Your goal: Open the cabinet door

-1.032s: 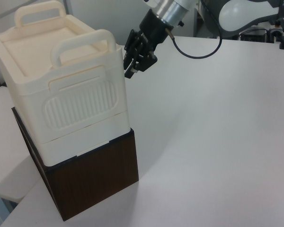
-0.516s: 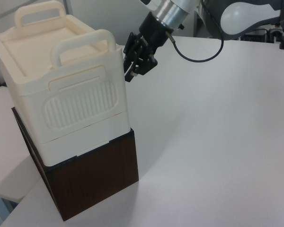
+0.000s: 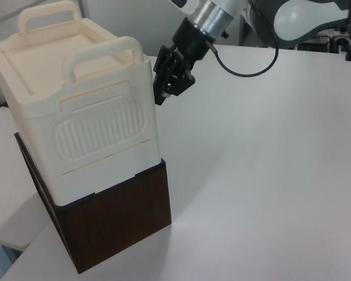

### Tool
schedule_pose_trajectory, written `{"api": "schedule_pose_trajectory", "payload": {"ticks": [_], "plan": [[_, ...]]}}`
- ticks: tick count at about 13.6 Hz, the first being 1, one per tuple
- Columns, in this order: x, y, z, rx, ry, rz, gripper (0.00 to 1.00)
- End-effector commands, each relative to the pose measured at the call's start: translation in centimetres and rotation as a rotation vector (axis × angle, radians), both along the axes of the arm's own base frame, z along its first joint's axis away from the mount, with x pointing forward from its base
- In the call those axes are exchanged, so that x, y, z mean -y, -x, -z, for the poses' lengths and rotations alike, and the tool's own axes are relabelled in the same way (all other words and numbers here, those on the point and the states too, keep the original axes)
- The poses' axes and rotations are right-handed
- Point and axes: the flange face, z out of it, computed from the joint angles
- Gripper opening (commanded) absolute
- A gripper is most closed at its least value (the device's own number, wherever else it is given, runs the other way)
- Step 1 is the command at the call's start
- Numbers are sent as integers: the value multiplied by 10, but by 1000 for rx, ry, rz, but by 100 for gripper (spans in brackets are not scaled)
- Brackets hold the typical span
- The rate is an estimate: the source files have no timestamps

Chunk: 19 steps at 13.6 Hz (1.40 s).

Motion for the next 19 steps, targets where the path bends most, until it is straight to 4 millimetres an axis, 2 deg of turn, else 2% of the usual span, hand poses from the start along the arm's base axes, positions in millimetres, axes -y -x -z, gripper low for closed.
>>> {"api": "schedule_pose_trajectory", "payload": {"ticks": [1,4,7,8,13,16,19], "plan": [[-2,-7,-4,31,-48,-6,30],[1,-11,1,34,-45,-2,22],[17,-21,1,22,-78,1,20],[17,-20,2,17,-82,-4,19],[24,-12,-8,-45,-97,-12,12],[48,3,-29,-161,-109,-90,12],[67,9,-26,-209,-96,-82,12]]}}
